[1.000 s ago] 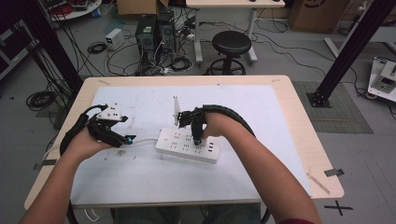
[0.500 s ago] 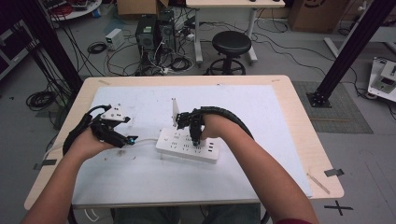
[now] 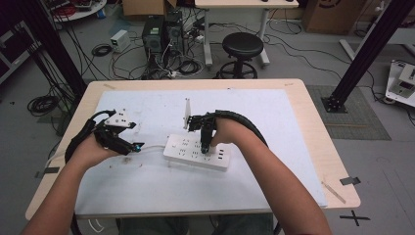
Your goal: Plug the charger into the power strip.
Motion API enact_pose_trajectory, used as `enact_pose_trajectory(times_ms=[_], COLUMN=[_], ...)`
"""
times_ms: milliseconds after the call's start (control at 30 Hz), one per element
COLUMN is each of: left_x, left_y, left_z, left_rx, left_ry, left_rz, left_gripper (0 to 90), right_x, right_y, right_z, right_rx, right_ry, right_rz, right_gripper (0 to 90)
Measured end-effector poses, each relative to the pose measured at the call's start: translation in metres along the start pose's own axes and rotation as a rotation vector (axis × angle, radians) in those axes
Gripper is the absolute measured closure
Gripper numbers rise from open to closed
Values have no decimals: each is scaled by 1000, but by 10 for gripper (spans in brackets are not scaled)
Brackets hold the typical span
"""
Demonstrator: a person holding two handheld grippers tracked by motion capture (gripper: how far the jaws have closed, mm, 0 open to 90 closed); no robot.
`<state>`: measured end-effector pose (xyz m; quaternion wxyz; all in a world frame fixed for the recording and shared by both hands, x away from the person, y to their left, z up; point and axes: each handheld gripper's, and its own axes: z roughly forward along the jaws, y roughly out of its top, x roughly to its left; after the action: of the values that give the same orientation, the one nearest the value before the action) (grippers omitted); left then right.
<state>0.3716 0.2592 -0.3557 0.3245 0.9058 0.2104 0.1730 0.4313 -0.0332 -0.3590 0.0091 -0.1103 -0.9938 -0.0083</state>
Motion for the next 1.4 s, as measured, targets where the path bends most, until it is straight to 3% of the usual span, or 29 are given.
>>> enact_pose_trajectory(times_ms=[33,67,200,233,367,400,567,667,700,800,933,967,1200,1267,1367,1400], left_x=[0,1,1,1,0,0,-2,-2,-3,-3,-3,-3,-1,0,0,0], left_y=[0,0,2,3,4,5,9,10,10,11,12,12,14,17,18,21], left_z=[0,1,1,1,1,1,1,1,1,2,1,0,-1,-1,-2,-3], left_rx=[0,1,1,1,-2,-3,-8,-13,-15,-24,-31,-39,-65,-85,-88,-114], left_ry=[0,-2,-3,-2,3,-1,-5,-12,-12,-11,-14,-19,-23,-17,-20,-24], left_rz=[0,-4,0,3,1,2,11,17,17,16,20,23,34,38,39,47], left_gripper=[221,221,221,221,221,221,221,221,221,217,217,217,204,197,197,197], right_x=[0,-2,-3,-4,-4,-3,-2,-2,-1,-1,-1,-1,2,3,3,3], right_y=[0,-7,-10,-19,-22,-32,-47,-50,-60,-72,-84,-94,-113,-126,-133,-133], right_z=[0,-6,-9,-14,-15,-20,-26,-28,-30,-33,-35,-35,-39,-45,-46,-46], right_rx=[0,-52,-74,-127,-151,-224,-342,-365,-429,-492,-545,-584,-688,-763,-789,-789], right_ry=[0,6,14,38,49,67,106,110,115,136,136,126,113,81,81,81], right_rz=[0,28,49,57,65,101,113,115,123,138,162,188,211,226,243,243], right_gripper=[505,461,447,396,385,339,318,311,304,296,252,245,226,187,187,187])
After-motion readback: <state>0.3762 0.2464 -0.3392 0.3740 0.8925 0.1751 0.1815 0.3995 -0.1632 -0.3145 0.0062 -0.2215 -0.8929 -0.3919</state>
